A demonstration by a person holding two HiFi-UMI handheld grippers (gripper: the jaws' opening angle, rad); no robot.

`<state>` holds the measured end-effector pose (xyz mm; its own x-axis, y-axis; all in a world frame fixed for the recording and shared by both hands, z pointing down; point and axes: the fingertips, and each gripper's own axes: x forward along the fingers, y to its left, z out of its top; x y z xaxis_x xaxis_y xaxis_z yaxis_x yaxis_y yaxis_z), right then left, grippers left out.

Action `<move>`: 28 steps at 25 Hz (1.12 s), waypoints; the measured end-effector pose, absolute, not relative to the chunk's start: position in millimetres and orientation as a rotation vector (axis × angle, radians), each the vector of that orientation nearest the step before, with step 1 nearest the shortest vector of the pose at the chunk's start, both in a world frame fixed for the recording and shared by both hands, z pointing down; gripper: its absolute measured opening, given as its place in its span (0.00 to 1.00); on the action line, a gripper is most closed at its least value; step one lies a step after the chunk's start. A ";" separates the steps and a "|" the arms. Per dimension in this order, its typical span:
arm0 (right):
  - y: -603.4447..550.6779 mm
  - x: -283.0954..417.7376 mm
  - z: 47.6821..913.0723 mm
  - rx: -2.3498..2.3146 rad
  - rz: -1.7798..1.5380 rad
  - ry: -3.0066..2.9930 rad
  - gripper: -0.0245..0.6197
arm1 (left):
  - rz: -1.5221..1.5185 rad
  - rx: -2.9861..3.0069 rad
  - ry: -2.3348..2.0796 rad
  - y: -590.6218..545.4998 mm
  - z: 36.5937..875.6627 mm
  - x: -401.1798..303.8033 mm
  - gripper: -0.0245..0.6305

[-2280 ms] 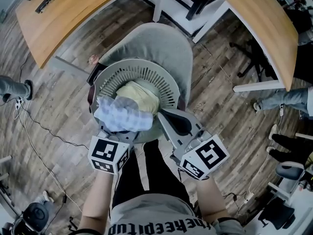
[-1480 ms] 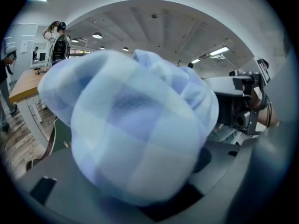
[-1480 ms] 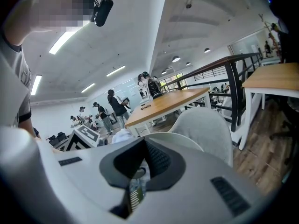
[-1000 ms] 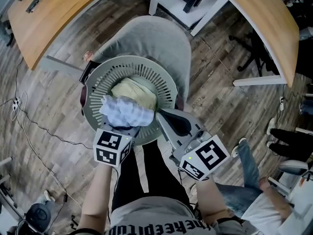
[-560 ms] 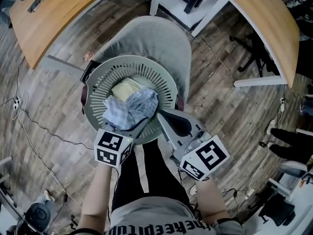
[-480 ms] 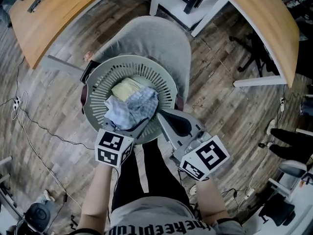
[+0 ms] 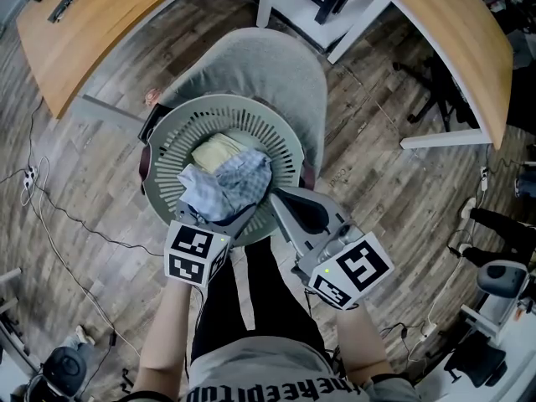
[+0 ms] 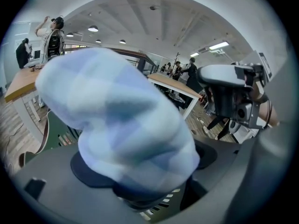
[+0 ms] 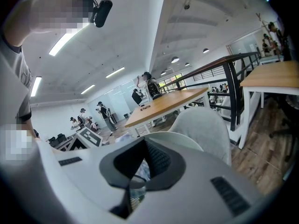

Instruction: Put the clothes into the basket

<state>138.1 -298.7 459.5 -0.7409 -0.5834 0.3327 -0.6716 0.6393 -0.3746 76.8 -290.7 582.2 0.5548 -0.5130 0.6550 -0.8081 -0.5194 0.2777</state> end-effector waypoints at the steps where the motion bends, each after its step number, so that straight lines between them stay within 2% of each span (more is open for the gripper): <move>1: -298.8 137.6 459.5 1.035 0.723 -2.677 0.05 | 0.708 2.231 -1.045 -289.0 583.1 77.0 0.70; 16: -300.2 127.3 462.4 1.007 0.729 -2.682 0.05 | 1.077 2.275 -0.983 -278.8 595.8 62.1 0.70; 28: -299.8 124.9 456.7 1.004 0.716 -2.696 0.05 | 0.765 2.253 -1.034 -294.6 563.3 60.5 0.69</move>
<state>124.9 -299.8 456.7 -0.7568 -0.5689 0.3220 -0.6537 0.6565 -0.3765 60.5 -294.6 563.3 0.5441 -0.4883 0.6823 -0.7952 -0.5595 0.2338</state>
